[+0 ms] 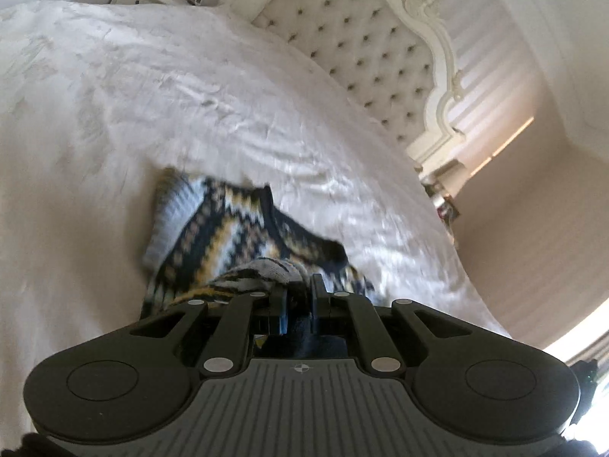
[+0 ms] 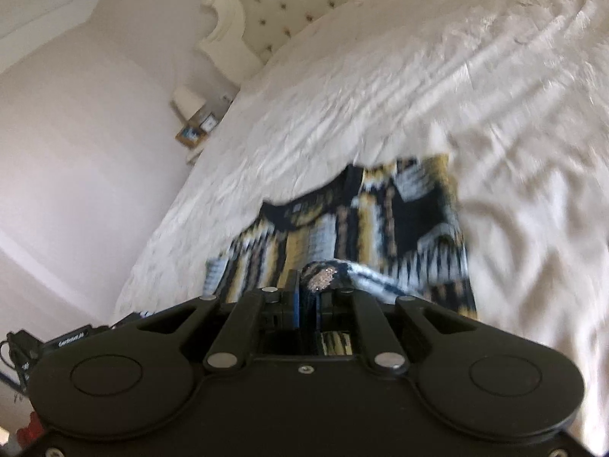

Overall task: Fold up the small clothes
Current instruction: 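Lift the hem with both tools and fold it up toward the collar, then open both tools to release the hem on the body and withdraw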

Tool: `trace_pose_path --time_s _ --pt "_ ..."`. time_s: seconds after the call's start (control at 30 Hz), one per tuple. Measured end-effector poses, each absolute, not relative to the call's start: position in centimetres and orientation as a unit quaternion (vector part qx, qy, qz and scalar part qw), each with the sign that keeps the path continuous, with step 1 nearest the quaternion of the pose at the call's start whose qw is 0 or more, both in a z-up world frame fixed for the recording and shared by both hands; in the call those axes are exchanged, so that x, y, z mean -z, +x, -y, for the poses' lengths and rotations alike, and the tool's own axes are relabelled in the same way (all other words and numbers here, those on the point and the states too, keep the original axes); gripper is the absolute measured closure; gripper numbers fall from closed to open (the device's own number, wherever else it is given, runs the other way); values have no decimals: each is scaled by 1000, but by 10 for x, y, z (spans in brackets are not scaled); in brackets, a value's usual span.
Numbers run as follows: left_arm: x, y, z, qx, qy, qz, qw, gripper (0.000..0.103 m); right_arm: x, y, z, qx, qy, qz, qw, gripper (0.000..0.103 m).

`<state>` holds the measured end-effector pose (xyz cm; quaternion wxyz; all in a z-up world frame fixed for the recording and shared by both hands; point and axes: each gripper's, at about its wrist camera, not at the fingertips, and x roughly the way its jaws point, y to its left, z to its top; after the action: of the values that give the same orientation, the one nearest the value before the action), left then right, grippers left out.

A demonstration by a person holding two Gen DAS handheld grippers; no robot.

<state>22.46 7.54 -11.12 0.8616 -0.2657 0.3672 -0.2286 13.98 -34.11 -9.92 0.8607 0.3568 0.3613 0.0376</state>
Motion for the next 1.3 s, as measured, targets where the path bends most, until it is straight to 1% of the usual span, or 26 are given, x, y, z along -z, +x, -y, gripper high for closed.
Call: trace_pose_path --time_s 0.23,0.4,0.57,0.7,0.8,0.93,0.97,1.0,1.03,1.07,1.1,1.13,1.17,1.2,1.23,1.27,1.3 --pt "122 290 -60 224 -254 -386 858 93 124 209 349 -15 355 -375 856 90" --pt "142 324 -53 211 -249 -417 849 92 157 246 350 13 360 -409 838 89" --pt "164 352 -47 200 -239 -448 838 92 184 268 353 41 368 -439 819 88" --pt "175 369 -47 195 -241 -460 832 92 194 279 360 63 385 -446 806 88" --pt "185 382 -49 188 -248 -473 824 90 199 290 366 73 387 -453 800 88" --pt "195 394 -51 190 -258 -482 816 90 209 302 372 78 392 -466 789 85" --pt "196 396 -51 195 -260 -483 813 87 212 304 373 81 395 -468 786 84" --pt "197 399 -51 199 -261 -486 810 86 215 306 374 84 400 -469 783 83" --pt "199 401 -51 202 -262 -491 806 81 219 308 376 87 410 -471 777 83" --pt "199 403 -52 205 -262 -494 803 73 222 309 377 90 418 -472 771 83" --pt "199 404 -52 209 -262 -493 803 69 225 310 378 92 425 -472 767 82" --pt "197 404 -53 210 -260 -488 806 62 227 312 379 93 427 -472 765 79" --pt "195 403 -54 208 -258 -484 810 47 228 314 379 93 429 -473 764 77" --pt "191 402 -55 201 -253 -474 819 36 228 315 380 90 430 -473 763 67" --pt "186 401 -58 193 -251 -462 828 18 228 316 380 88 432 -471 764 56" --pt "182 400 -62 186 -255 -453 834 15 226 316 382 87 434 -467 766 51" --pt "178 401 -66 180 -259 -448 837 15 224 316 383 86 437 -462 767 43"
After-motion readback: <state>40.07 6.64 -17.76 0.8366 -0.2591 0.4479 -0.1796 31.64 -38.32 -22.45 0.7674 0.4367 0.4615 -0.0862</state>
